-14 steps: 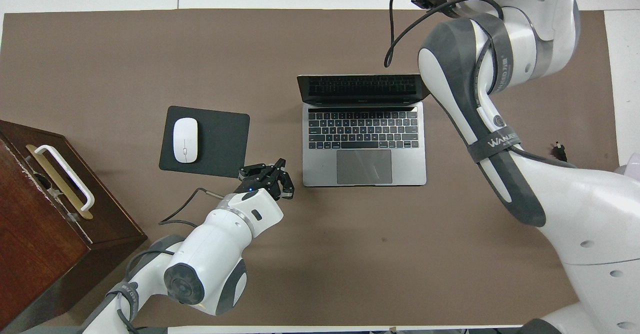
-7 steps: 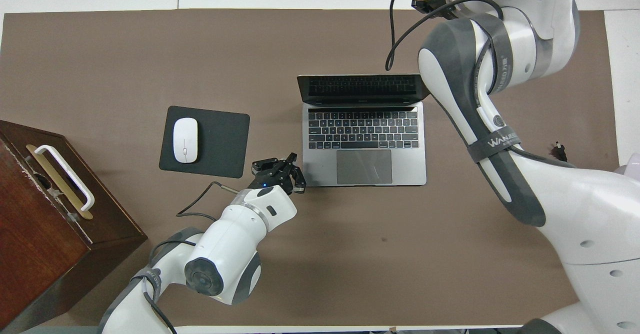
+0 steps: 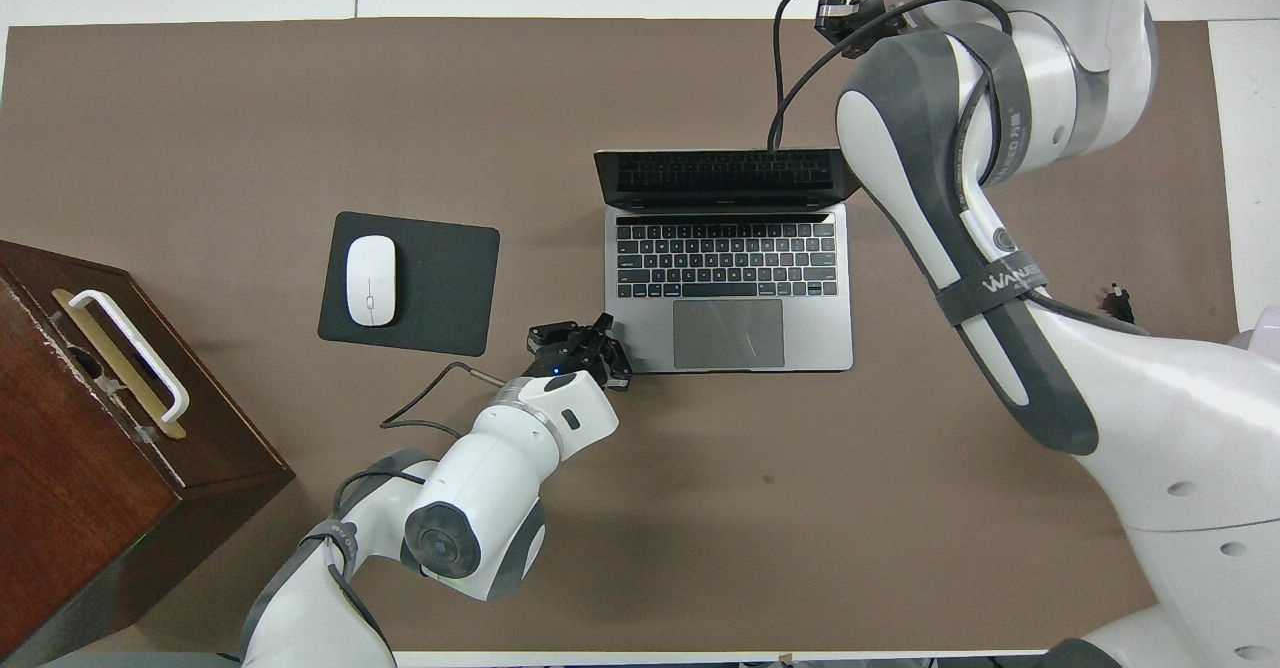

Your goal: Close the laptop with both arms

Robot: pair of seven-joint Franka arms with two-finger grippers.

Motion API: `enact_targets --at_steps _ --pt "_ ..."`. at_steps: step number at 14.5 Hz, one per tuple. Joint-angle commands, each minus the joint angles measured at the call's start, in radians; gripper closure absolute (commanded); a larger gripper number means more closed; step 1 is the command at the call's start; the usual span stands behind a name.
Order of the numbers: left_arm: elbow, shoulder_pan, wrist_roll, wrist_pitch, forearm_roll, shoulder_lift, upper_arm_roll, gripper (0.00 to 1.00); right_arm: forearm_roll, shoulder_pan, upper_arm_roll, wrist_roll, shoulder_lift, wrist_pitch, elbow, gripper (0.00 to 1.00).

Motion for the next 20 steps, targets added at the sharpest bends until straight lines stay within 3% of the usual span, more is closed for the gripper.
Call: enact_targets --at_steps 1,13,20 --pt "0.018 -0.027 0.004 0.021 -0.016 0.021 0.009 1.00 -0.001 -0.005 0.008 0.015 -0.014 -0.062 -0.004 1.00" --pt "-0.015 -0.061 0.009 0.019 -0.021 0.033 0.011 1.00 0.013 0.000 0.021 0.014 -0.029 -0.192 0.004 1.00" --pt "-0.038 -0.015 0.014 0.016 0.086 0.034 0.014 1.00 0.013 -0.002 0.021 0.014 -0.029 -0.191 0.004 1.00"
